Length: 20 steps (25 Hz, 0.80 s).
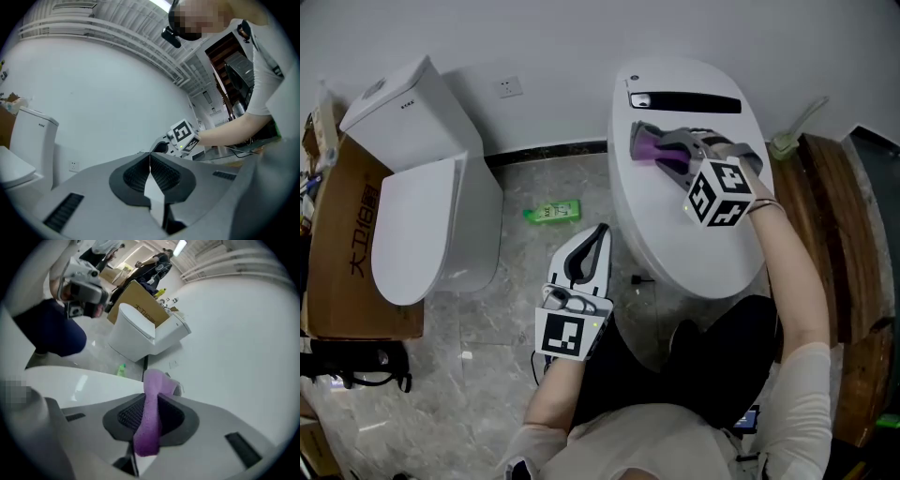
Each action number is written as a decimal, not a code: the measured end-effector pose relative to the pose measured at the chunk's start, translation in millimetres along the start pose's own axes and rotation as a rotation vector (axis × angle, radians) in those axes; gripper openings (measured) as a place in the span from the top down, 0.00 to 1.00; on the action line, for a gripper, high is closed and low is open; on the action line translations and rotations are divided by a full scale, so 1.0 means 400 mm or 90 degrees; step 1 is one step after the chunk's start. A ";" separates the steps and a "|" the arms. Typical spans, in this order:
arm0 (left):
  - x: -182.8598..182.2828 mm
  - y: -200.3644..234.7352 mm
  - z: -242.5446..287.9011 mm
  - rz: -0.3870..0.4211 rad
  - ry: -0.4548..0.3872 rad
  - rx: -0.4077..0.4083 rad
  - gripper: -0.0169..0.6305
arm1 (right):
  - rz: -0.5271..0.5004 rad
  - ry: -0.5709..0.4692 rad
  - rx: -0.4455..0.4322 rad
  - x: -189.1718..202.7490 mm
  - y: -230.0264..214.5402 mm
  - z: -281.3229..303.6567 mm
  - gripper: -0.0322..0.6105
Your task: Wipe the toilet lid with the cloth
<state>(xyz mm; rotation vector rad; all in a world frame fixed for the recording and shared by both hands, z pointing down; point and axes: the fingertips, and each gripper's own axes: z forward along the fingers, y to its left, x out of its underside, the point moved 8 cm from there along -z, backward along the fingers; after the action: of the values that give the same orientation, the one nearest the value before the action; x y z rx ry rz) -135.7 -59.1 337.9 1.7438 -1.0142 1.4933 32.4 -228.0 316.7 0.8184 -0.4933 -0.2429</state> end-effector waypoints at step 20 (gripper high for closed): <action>0.025 0.057 -0.096 0.002 0.050 -0.044 0.95 | -0.026 0.099 0.080 0.070 -0.199 0.393 0.82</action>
<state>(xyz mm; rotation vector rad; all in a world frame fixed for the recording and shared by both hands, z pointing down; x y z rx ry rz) -174.1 -39.9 353.5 1.6243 -1.0172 1.4996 -24.9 -391.9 357.6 0.9623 -0.3476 -0.1859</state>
